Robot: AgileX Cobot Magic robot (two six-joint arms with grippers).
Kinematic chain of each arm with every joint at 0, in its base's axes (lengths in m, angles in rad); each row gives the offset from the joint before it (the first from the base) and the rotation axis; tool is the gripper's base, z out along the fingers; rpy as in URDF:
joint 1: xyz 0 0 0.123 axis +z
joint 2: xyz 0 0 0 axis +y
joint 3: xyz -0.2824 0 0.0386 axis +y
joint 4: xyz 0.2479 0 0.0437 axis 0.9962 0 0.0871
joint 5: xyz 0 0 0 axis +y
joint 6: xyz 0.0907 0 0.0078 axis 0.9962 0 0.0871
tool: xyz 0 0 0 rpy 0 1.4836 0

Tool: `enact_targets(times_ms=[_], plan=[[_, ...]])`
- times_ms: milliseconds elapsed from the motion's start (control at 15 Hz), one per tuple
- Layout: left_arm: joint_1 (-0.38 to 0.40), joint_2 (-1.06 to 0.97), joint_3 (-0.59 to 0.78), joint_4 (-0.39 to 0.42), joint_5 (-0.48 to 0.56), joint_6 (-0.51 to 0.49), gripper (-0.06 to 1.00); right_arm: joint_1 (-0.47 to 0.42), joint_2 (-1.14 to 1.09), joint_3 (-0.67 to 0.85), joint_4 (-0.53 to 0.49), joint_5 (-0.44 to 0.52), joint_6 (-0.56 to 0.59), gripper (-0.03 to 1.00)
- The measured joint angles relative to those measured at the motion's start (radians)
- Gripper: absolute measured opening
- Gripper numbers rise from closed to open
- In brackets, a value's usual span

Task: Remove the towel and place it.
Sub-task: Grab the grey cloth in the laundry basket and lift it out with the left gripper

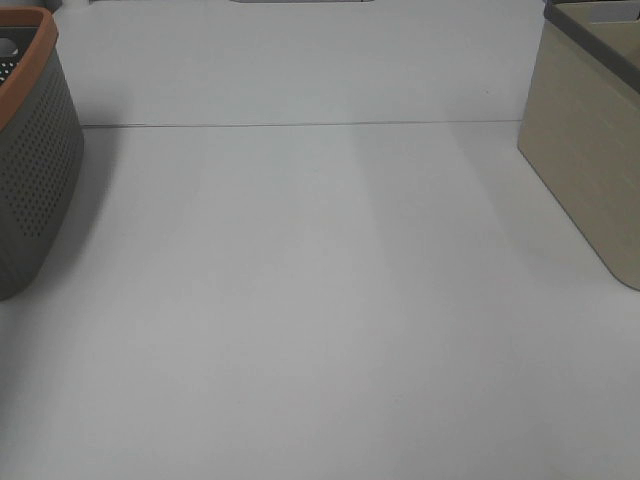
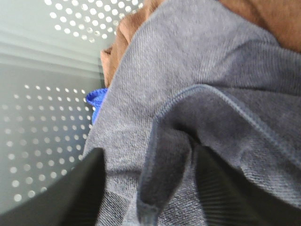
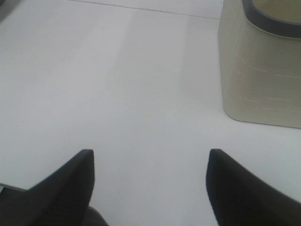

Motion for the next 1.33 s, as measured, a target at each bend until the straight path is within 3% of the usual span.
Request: enact_targets(times_ms=[267, 333, 467, 800, 1333], plan=[[0.000, 0.002, 0.000, 0.000, 0.001, -0.022, 0.39, 0.000, 0.000, 0.000, 0.000, 0.000, 0.000, 0.67], [0.000, 0.002, 0.000, 0.000, 0.001, -0.025, 0.32, 0.000, 0.000, 0.000, 0.000, 0.000, 0.000, 0.67], [0.000, 0.002, 0.000, 0.000, 0.001, -0.062, 0.01, 0.000, 0.000, 0.000, 0.000, 0.000, 0.000, 0.67], [0.000, -0.030, -0.004, 0.008, 0.009, -0.103, 0.00, 0.000, 0.000, 0.000, 0.000, 0.000, 0.001, 0.67], [0.000, -0.301, -0.005, 0.019, 0.030, -0.101, 0.00, 0.000, 0.000, 0.000, 0.000, 0.000, 0.001, 0.67]])
